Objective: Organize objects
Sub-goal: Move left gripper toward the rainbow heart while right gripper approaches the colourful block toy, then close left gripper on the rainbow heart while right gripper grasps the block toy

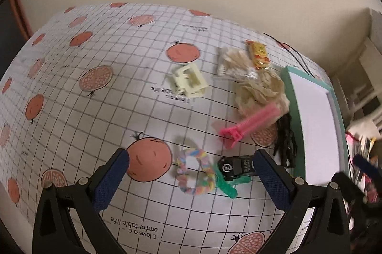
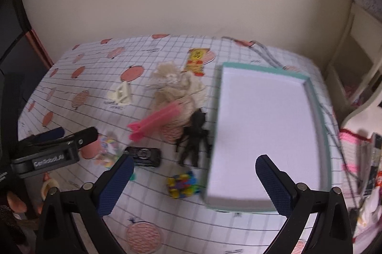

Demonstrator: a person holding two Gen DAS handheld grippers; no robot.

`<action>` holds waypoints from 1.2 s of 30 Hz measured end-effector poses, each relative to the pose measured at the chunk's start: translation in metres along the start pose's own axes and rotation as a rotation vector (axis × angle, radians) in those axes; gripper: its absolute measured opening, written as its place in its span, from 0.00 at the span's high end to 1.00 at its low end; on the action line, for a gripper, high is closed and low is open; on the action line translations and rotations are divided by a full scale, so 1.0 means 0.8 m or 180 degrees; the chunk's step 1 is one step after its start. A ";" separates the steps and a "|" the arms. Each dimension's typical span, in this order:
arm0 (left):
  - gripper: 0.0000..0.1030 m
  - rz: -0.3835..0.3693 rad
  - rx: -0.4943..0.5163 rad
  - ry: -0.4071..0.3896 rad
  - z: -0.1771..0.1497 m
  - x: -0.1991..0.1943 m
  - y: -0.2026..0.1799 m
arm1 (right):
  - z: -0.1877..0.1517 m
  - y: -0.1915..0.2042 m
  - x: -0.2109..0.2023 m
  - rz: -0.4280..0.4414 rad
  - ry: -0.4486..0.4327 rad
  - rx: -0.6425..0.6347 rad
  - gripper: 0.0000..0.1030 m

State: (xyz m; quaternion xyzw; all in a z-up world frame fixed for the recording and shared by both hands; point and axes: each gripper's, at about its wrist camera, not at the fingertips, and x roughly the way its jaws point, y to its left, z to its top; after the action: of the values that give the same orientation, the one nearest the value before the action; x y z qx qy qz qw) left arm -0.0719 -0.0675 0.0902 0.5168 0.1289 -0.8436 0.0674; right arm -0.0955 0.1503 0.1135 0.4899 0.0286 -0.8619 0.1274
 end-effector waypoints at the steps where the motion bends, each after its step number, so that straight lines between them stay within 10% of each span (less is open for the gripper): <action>1: 0.00 0.0040 -0.0049 0.0016 0.001 0.002 0.003 | 0.000 0.002 0.005 -0.0015 0.0030 0.0000 0.00; 10: 0.00 0.0186 -0.0392 0.0211 -0.004 0.031 0.034 | -0.011 0.009 0.042 0.0082 0.0308 0.0086 0.05; 32: 0.10 0.0327 0.0144 0.0456 -0.017 0.066 0.020 | -0.036 0.018 0.084 0.0332 0.0577 -0.0230 0.26; 36: 0.27 0.0361 0.0161 0.0528 -0.014 0.077 0.014 | -0.035 0.013 0.091 0.0348 0.0621 -0.0159 0.29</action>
State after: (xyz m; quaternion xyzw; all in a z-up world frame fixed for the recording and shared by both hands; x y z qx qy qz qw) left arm -0.0873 -0.0738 0.0290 0.5929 0.0833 -0.7957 0.0910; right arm -0.1047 0.1316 0.0379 0.5690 0.0357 -0.8009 0.1830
